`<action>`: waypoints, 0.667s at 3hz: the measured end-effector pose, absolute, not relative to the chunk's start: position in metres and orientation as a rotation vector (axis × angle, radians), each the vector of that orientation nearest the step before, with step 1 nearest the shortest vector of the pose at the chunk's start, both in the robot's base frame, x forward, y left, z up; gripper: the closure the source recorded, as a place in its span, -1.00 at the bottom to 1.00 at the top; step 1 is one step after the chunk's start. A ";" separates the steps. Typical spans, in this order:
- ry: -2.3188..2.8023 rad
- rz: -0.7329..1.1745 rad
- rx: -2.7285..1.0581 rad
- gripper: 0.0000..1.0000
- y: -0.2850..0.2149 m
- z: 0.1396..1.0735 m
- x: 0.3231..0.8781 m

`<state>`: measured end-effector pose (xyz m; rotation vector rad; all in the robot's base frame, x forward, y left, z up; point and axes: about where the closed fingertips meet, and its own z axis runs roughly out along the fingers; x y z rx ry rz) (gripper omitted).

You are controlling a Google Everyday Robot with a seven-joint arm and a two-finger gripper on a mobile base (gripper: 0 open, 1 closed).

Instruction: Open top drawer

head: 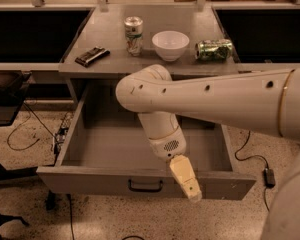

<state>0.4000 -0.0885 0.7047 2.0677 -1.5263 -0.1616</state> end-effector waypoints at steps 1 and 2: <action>-1.660 -0.139 2.114 -1.00 -0.089 0.725 0.421; -1.688 -0.131 2.138 -1.00 -0.085 0.726 0.428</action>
Offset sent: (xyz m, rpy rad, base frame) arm 0.0192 -0.0005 0.0193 0.0635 -0.0902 -0.0527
